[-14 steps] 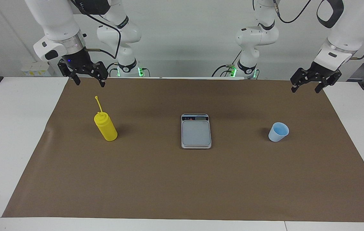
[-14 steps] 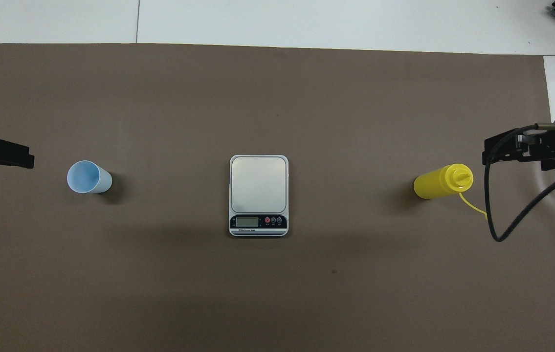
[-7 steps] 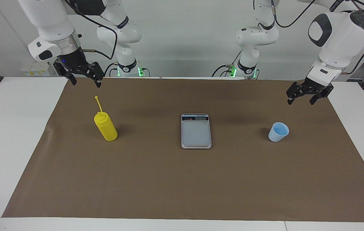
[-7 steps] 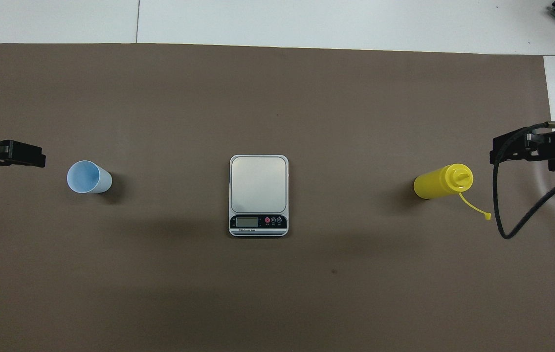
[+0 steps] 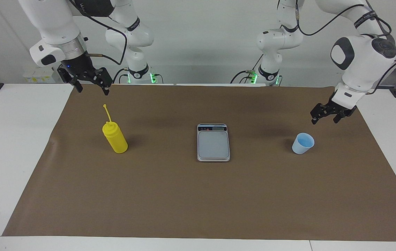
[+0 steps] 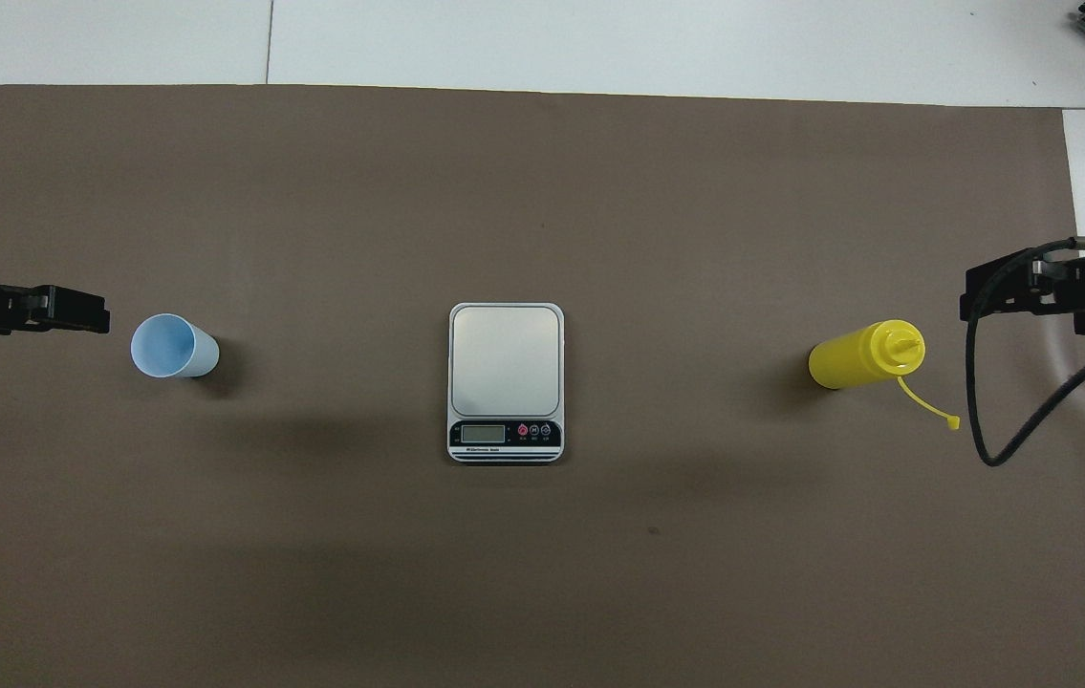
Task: Pour seasoning into cup on scale with both arms
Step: 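Reach the left gripper to the light-blue cup and grasp it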
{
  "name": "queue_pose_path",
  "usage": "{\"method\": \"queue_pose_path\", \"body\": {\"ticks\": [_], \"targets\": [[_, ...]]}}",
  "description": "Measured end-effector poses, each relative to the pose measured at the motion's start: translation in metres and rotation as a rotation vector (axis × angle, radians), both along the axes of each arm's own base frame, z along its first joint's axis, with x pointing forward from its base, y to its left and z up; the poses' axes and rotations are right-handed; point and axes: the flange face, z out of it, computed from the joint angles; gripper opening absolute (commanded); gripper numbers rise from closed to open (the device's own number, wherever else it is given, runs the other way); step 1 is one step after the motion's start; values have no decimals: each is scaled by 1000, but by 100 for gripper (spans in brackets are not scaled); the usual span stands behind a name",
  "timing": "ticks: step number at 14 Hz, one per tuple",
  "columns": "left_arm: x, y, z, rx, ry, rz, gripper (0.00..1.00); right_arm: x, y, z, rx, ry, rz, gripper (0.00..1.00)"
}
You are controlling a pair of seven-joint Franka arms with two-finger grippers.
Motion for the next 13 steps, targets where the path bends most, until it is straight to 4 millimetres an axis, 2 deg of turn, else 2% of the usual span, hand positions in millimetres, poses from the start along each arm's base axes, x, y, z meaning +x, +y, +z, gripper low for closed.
{"method": "queue_pose_path", "body": {"ticks": [3, 7, 10, 13], "targets": [[5, -4, -24, -5, 38, 53, 100, 0, -2, 0, 0, 0, -4, 100], [15, 6, -40, -6, 6, 82, 100, 0, -2, 0, 0, 0, -4, 100], [10, 14, -69, -5, -6, 99, 100, 0, -2, 0, 0, 0, -4, 100], [7, 13, -92, -6, -1, 100, 100, 0, -2, 0, 0, 0, -4, 100]]}}
